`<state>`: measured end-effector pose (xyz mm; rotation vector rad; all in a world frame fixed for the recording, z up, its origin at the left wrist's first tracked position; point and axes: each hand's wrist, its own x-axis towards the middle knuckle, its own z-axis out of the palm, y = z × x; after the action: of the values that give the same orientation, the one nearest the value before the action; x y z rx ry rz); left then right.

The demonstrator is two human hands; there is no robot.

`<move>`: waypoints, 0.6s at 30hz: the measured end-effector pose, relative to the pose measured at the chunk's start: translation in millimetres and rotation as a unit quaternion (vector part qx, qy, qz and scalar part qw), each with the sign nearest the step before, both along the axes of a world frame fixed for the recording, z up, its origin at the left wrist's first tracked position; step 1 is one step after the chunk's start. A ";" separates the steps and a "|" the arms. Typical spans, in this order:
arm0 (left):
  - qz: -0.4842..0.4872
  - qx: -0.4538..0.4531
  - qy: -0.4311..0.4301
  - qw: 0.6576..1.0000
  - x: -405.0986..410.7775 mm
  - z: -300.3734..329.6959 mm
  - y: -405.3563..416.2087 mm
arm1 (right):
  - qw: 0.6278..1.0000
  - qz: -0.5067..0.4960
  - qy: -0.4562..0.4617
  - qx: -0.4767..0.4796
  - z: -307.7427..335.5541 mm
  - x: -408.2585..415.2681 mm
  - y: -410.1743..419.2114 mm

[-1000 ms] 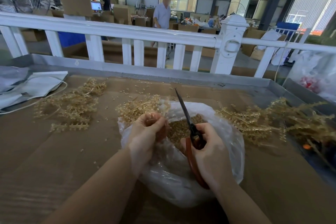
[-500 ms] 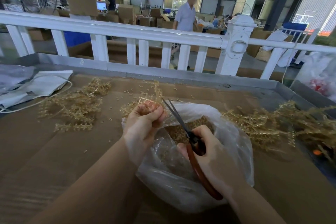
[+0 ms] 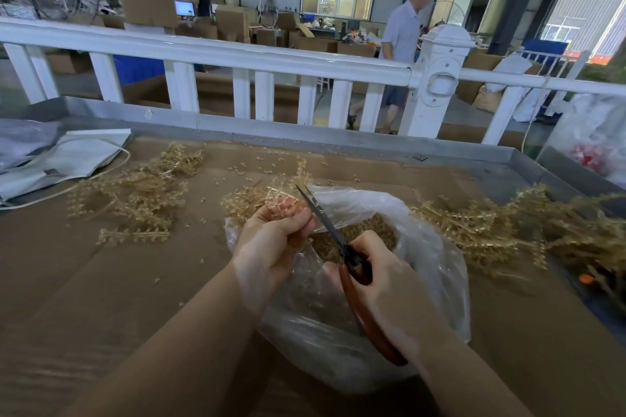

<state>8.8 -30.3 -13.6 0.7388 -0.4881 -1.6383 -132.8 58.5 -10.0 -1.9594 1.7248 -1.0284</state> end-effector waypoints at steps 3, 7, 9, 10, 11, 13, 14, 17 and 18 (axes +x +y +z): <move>0.002 -0.001 0.000 1.000 -0.6 0.4 0.5 | 1.000 -0.006 0.004 0.006 0.4 -0.3 -1.6; 0.003 -0.002 -0.011 1.000 -0.3 0.4 0.0 | 1.000 -0.012 0.017 0.014 1.3 -1.2 -3.7; -0.002 -0.004 -0.010 1.000 0.6 0.4 0.6 | 0.999 -0.013 0.029 0.016 1.7 -2.4 -4.2; -0.005 -0.005 -0.009 1.000 0.9 0.4 1.5 | 0.999 -0.014 0.037 0.018 2.0 -2.8 -4.2; -0.009 -0.006 -0.008 1.000 1.2 0.4 2.2 | 0.999 -0.016 0.043 0.018 2.2 -3.1 -4.0; -0.014 -0.003 -0.007 1.000 1.4 0.8 2.9 | 0.999 -0.018 0.038 0.016 2.6 -3.6 -3.1; -0.015 0.000 -0.006 1.000 1.8 1.1 2.7 | 0.999 -0.019 0.031 0.013 2.5 -3.7 -2.0; -0.022 0.008 -0.021 1.000 3.4 3.9 2.8 | 0.999 -0.024 0.023 0.008 3.1 -3.7 1.7; -0.030 0.008 -0.030 0.999 3.2 5.3 4.3 | 1.000 -0.024 0.017 0.008 3.6 -3.3 2.5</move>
<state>12.0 -26.0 -8.3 0.7934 -0.5448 -1.6808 -136.1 61.0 -6.5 -1.9454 1.8007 -0.9994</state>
